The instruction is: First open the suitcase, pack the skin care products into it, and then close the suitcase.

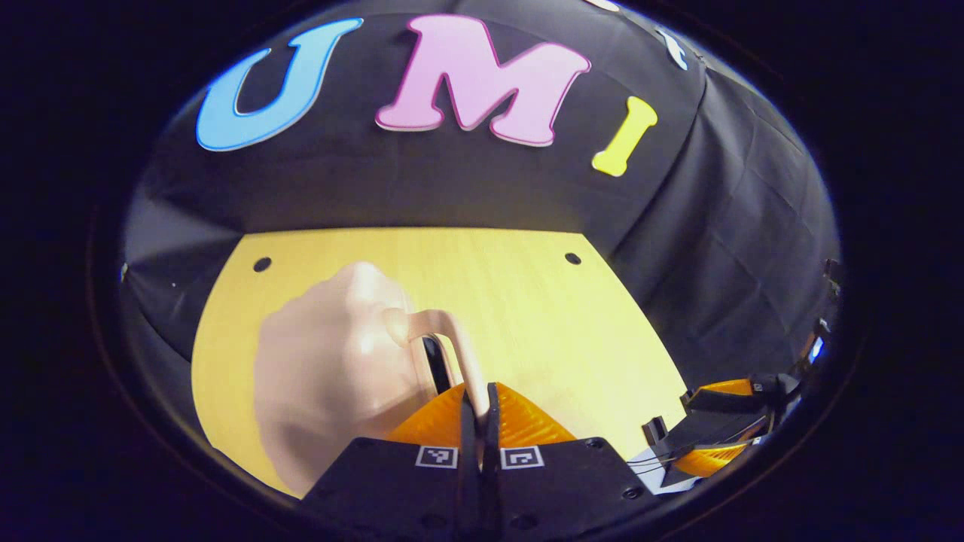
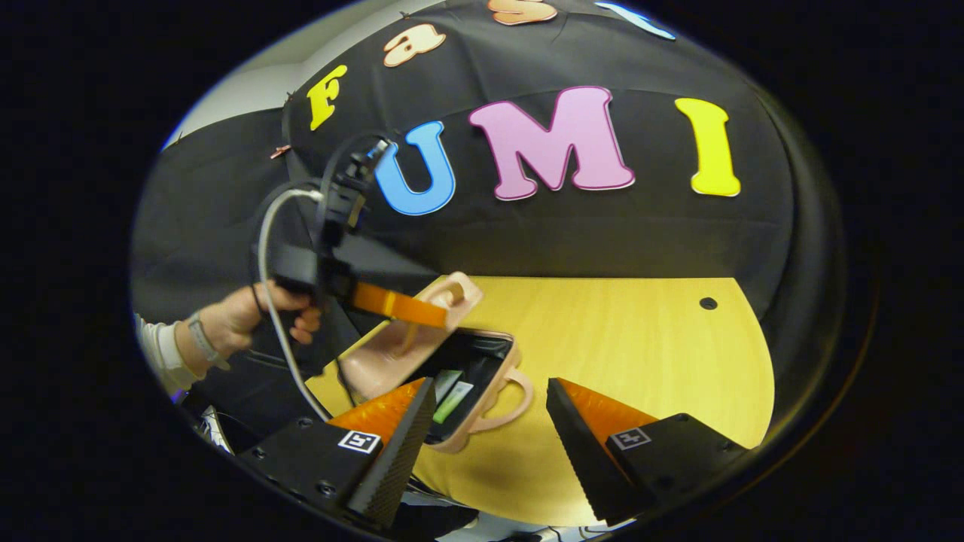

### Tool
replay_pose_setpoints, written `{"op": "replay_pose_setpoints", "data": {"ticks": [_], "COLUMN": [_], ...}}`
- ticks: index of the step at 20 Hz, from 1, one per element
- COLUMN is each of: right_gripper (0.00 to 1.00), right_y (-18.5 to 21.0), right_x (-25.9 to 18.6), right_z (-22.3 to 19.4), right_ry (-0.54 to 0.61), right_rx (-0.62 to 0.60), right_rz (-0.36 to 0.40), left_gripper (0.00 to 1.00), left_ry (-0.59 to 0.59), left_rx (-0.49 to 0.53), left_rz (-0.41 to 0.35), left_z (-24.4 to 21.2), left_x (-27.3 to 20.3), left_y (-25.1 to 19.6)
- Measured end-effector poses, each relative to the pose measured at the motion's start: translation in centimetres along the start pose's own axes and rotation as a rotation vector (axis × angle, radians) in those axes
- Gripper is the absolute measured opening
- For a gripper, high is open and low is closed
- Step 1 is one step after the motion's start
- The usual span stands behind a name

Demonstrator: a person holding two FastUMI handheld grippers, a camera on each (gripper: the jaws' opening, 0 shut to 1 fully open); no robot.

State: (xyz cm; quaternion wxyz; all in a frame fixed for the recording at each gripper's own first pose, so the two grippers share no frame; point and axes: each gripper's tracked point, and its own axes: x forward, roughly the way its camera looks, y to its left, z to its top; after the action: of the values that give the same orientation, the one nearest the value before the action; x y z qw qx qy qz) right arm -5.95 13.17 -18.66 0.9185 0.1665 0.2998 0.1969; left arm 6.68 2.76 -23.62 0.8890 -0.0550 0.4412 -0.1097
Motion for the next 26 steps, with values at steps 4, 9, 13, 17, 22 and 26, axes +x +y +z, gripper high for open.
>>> {"op": "replay_pose_setpoints", "data": {"ticks": [4, 9, 13, 17, 22, 26], "right_gripper": [0.94, 0.94, 0.94, 0.95, 0.96, 0.97], "right_y": [-4.4, -8.3, -9.2, -9.5, -8.1, -7.0], "right_x": [-4.2, -7.5, -8.5, -8.9, -10.5, -11.6], "right_z": [-1.0, -2.5, -0.5, 5.6, 14.4, 18.2], "right_ry": [-0.012, -0.006, -0.054, -0.165, -0.360, -0.476], "right_rx": [0.028, -0.002, -0.073, -0.165, -0.229, -0.199], "right_rz": [-0.076, -0.115, -0.106, -0.165, -0.256, -0.313], "left_gripper": [0.06, 0.27, 0.79, 0.97, 0.96, 0.96], "left_ry": [0.146, 0.142, -0.067, -0.284, -0.655, -0.742], "left_rx": [-0.050, -0.066, -0.007, 0.096, 0.121, 0.101], "left_rz": [0.053, 0.120, 0.157, 0.224, 0.173, 0.173], "left_z": [-2.9, -3.3, 1.0, 6.3, 12.4, 13.4], "left_x": [4.9, 5.4, -0.2, -8.9, -20.8, -24.7], "left_y": [0.4, -0.2, -3.4, -7.2, -11.7, -12.4]}}
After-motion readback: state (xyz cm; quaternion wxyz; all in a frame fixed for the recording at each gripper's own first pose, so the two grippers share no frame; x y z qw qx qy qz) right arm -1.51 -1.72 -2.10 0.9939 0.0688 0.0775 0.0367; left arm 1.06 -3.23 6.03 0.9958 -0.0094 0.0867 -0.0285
